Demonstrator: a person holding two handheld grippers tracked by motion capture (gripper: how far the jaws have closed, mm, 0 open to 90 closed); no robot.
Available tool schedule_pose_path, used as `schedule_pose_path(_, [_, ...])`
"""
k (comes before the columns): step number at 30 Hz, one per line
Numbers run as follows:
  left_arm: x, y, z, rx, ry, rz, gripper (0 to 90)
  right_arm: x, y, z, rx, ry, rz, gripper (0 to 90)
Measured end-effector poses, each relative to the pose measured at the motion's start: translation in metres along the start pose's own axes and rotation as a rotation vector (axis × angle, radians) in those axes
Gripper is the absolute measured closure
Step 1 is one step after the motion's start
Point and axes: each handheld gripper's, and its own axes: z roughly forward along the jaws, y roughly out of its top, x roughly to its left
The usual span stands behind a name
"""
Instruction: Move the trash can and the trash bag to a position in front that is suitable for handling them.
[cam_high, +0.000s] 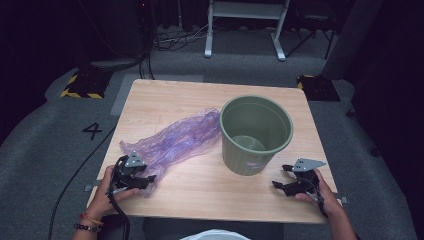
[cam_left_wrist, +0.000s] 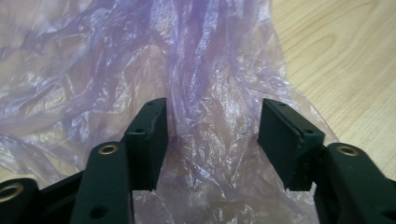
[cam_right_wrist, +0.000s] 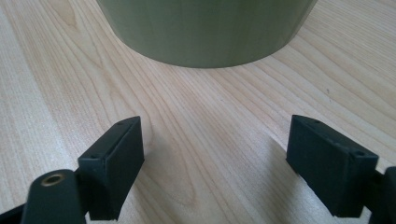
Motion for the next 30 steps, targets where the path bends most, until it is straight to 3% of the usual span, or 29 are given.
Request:
schedule_pose_path(7, [-0.008, 0.007, 0.013, -0.055, -0.041, 0.044, 44.9, 0.000, 0.000, 0.000, 0.000, 0.000, 0.000, 18.7])
schedule_pose_path(10, [-0.014, 0.015, 0.023, -0.071, -0.039, 0.042, 44.2, 0.000, 0.000, 0.000, 0.000, 0.000, 0.000, 18.7])
schedule_pose_path(15, [-0.023, 0.030, 0.035, -0.067, -0.024, 0.028, 44.4, 0.000, 0.000, 0.000, 0.000, 0.000, 0.001, 18.7])
schedule_pose_path(19, [-0.040, 0.040, 0.042, -0.051, -0.051, 0.062, 42.8, 0.000, 0.000, 0.000, 0.000, 0.000, 0.001, 18.7])
schedule_pose_path(20, [-0.043, 0.040, 0.042, -0.044, -0.060, 0.071, 35.3, 0.000, 0.000, 0.000, 0.000, 0.000, 0.000, 18.7])
schedule_pose_path(23, [-0.052, 0.042, 0.041, -0.025, -0.090, 0.113, 30.8, 0.000, 0.000, 0.000, 0.000, 0.000, 0.001, 18.7])
schedule_pose_path(27, [-0.060, 0.048, 0.029, -0.060, -0.115, 0.143, 23.5, 0.000, 0.000, 0.000, 0.000, 0.000, 0.001, 18.7])
schedule_pose_path(30, [-0.061, 0.052, 0.020, -0.088, -0.107, 0.147, 19.3, 0.000, 0.000, 0.000, 0.000, 0.000, 0.000, 18.7])
